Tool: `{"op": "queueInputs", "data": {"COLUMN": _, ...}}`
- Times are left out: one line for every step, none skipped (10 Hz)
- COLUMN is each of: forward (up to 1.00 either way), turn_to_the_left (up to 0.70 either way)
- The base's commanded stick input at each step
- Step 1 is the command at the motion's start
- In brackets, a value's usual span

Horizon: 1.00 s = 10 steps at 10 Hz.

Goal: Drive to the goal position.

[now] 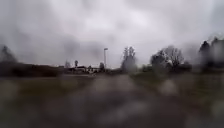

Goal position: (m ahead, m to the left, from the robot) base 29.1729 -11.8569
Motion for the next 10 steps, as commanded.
{"op": "queueInputs", "data": {"forward": 1.0, "turn_to_the_left": 0.0}}
{"op": "queueInputs", "data": {"forward": 1.0, "turn_to_the_left": 0.0}}
{"op": "queueInputs", "data": {"forward": 1.0, "turn_to_the_left": 0.0}}
{"op": "queueInputs", "data": {"forward": 1.0, "turn_to_the_left": 0.0}}
{"op": "queueInputs", "data": {"forward": 1.0, "turn_to_the_left": 0.0}}
{"op": "queueInputs", "data": {"forward": 1.0, "turn_to_the_left": 0.0}}
{"op": "queueInputs", "data": {"forward": 1.0, "turn_to_the_left": 0.0}}
{"op": "queueInputs", "data": {"forward": 1.0, "turn_to_the_left": 0.0}}
{"op": "queueInputs", "data": {"forward": 1.0, "turn_to_the_left": 0.0}}
{"op": "queueInputs", "data": {"forward": 1.0, "turn_to_the_left": 0.0}}
